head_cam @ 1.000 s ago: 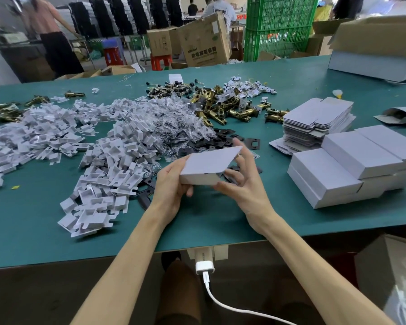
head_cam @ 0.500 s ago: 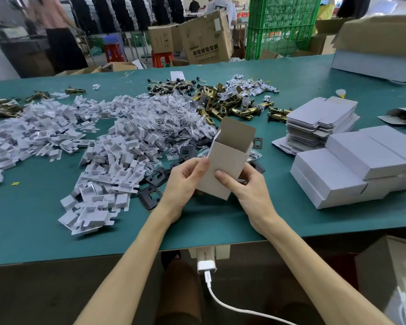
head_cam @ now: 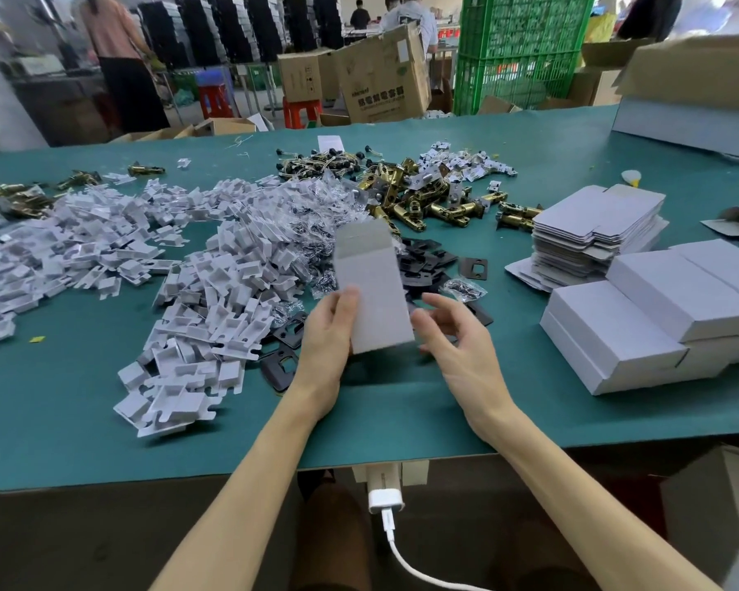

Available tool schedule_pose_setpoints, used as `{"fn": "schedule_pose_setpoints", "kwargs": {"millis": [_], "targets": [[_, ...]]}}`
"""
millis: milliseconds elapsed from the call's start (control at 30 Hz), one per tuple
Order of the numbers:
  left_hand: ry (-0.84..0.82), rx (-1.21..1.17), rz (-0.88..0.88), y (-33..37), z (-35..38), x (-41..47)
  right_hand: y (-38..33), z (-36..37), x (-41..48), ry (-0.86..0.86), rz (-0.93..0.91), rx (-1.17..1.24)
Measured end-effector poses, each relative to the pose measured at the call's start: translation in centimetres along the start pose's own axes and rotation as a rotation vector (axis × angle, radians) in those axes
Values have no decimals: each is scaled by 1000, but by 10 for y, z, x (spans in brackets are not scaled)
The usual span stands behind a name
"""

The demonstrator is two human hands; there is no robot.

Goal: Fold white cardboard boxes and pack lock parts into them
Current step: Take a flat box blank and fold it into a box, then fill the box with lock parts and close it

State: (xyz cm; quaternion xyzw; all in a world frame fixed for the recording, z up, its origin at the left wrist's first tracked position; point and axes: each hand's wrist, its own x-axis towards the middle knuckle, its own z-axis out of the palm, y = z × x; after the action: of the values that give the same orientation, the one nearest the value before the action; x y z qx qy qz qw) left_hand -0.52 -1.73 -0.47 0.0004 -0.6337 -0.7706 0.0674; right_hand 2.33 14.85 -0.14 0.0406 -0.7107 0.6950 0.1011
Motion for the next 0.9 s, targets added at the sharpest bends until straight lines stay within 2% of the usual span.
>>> {"fn": "schedule_pose_setpoints", "kwargs": {"millis": [100,267,500,667,900], "targets": [[75,-102,-41,-1,-3,3,-1,0,16,55,-7,-52],[91,-61,-48,-6,-1,7,-13,13,116,35,-115,-529],[36,-47,-99,-2,1,2,2,42,239,-62,-19,-886],[10,-10,-117,0,6,4,25,54,267,-86,55,-1001],[-13,44,-92,-3,7,5,23,58,267,-41,142,-924]]}}
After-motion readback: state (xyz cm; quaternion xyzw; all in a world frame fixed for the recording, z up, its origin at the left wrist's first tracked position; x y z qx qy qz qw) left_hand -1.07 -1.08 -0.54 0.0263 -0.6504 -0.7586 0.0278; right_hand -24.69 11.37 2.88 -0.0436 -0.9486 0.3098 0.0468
